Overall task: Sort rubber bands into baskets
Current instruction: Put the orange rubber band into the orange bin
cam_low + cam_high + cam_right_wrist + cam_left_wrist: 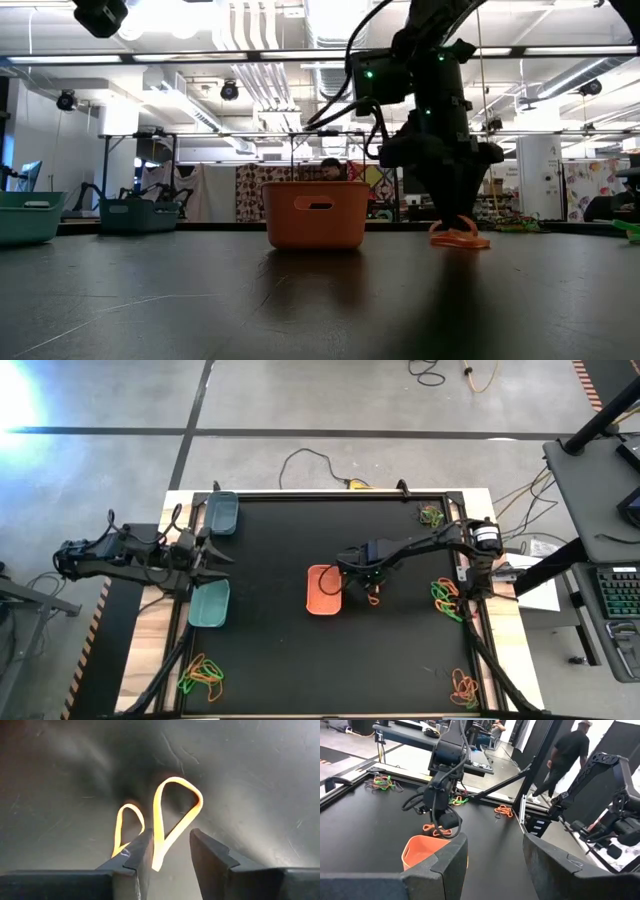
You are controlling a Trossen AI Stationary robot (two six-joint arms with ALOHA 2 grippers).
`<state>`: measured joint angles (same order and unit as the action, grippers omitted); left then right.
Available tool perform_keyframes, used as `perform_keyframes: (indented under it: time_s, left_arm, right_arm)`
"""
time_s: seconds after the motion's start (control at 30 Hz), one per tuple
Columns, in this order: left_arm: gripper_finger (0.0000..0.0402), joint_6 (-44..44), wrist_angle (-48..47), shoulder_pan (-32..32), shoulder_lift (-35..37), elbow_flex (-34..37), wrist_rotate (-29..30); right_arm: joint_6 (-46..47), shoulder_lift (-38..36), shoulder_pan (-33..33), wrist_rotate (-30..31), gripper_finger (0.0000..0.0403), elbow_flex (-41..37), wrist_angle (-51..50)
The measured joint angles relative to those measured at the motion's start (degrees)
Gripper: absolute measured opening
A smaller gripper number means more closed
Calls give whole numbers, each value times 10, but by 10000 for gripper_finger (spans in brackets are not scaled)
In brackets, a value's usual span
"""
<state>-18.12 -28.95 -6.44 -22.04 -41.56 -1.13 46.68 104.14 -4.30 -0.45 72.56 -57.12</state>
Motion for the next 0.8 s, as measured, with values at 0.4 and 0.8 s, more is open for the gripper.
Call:
perform_keyframes:
  time_s: [0.4, 0.8]
  left_arm:
    - [175, -24, 0, 0, -2, 0, 0]
    - [174, -48, 4, 0, -6, -1, 6]
  right_arm:
    - [29, -4, 2, 15, 11, 4, -2]
    - [-44, -3, 33, 81, 9, 196, 60]
